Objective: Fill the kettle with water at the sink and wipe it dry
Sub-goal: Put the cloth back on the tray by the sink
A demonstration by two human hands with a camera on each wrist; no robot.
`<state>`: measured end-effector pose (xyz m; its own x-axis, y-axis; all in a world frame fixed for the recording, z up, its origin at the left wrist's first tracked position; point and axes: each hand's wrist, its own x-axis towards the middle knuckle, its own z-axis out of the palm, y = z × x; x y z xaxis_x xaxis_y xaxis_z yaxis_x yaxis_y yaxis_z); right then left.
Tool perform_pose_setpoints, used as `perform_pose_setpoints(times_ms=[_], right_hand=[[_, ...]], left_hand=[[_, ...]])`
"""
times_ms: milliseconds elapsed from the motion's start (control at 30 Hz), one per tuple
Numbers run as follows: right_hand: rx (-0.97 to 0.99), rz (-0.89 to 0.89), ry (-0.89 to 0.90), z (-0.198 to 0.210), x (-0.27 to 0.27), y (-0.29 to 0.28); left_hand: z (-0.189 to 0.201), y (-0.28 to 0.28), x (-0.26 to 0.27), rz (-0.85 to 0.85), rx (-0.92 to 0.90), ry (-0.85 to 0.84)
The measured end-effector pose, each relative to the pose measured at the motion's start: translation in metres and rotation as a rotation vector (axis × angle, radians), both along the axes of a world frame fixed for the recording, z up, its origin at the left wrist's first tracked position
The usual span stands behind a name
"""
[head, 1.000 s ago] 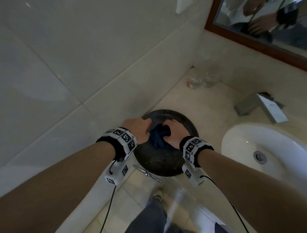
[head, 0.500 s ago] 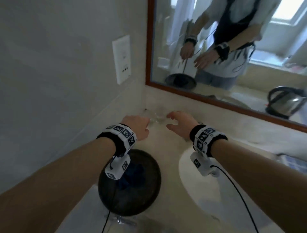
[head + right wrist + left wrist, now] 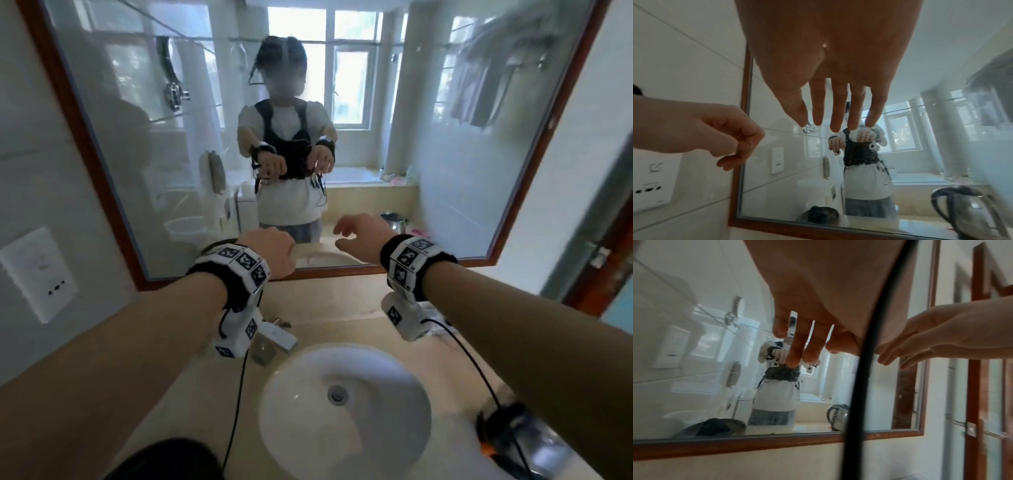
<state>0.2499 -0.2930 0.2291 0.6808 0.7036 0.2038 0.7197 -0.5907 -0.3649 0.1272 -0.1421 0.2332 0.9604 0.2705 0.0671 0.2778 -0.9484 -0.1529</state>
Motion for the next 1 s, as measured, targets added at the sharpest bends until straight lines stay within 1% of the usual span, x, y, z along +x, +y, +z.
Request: perform_pose_setpoints(times_ms=[200, 333, 467, 633, 700, 767, 867, 933, 1000], right_hand=[[-0.011, -0.145, 0.056, -0.015, 0.025, -0.080], [-0.005, -0.239, 0.117, -0.035, 0.037, -0.135], [-0.027, -0.306, 0.143, -0.051, 0.044, -0.185], [-0.076, -0.382, 0.185, -0.083, 0.042, -0.237], [-0.142, -0.373, 0.213, -0.104, 0.033, -0.255], [-0.258, -0.349, 0.283, -0.133, 0.021, -0.271], [-0.511, -0.286, 0.435, -0.194, 0.004, -0.292], [-0.608, -0.280, 0.551, -0.240, -0.007, -0.304], [-0.681, -0.263, 0.626, -0.281, -0.016, -0.317]], left_hand=[[-0.021, -0.059, 0.049, -0.117, 0.066, 0.038], [-0.043, -0.099, 0.079, -0.222, 0.039, 0.073], [-0.061, -0.136, 0.106, -0.322, 0.063, 0.143], [-0.098, -0.186, 0.127, -0.415, -0.028, 0.199], [-0.122, -0.203, 0.128, -0.452, -0.065, 0.243], [-0.147, -0.220, 0.129, -0.487, -0.074, 0.289], [-0.185, -0.235, 0.130, -0.526, -0.103, 0.351], [-0.212, -0.240, 0.130, -0.544, -0.118, 0.375], [-0.237, -0.242, 0.129, -0.562, -0.140, 0.404]])
